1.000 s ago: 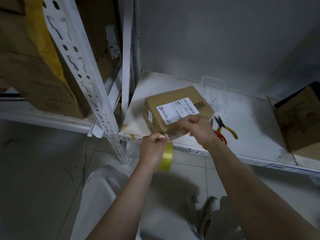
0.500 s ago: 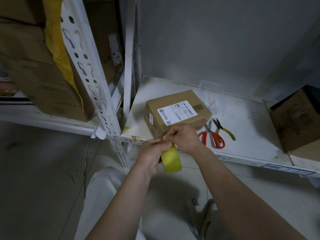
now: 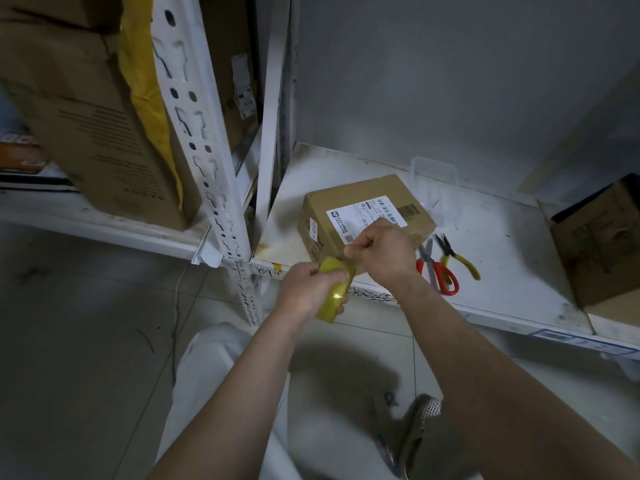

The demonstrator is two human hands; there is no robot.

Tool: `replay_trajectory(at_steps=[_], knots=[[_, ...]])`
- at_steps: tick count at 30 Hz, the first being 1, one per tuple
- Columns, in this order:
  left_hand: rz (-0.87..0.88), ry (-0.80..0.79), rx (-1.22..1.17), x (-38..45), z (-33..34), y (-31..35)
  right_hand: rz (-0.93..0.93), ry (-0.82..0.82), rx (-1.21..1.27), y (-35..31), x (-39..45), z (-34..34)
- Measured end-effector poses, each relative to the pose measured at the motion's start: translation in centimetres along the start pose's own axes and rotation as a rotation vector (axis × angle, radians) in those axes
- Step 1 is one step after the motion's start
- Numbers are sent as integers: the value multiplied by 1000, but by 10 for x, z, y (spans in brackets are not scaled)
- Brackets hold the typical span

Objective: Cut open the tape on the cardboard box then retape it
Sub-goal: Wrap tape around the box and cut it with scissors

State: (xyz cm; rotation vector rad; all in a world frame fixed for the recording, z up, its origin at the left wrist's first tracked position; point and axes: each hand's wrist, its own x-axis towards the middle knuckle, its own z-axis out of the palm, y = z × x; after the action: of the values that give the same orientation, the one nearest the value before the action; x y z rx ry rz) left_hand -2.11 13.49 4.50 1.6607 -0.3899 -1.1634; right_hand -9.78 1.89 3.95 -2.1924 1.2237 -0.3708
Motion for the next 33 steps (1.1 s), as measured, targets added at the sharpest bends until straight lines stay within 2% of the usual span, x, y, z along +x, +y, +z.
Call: replay_trajectory(at_steps=[4,9,13,16,22,25,33], knots=[[36,128,253,20,-13,2,30,51,12,-7,12,-9],[68,99,357,31,-22,13,173,25,89,0,23,-7],[125,220,587,47,-23,15,239,24,116,8,26,-2],[129,248,725,54,-23,19,242,43,82,12,27,5],[137,325,863,61,-23,25,173,122,-80,19,32,19],[112,332,896,63,-21,23,170,98,-131,20,32,23],[127,340,894,64,-15,21,205,67,-72,23,33,18]])
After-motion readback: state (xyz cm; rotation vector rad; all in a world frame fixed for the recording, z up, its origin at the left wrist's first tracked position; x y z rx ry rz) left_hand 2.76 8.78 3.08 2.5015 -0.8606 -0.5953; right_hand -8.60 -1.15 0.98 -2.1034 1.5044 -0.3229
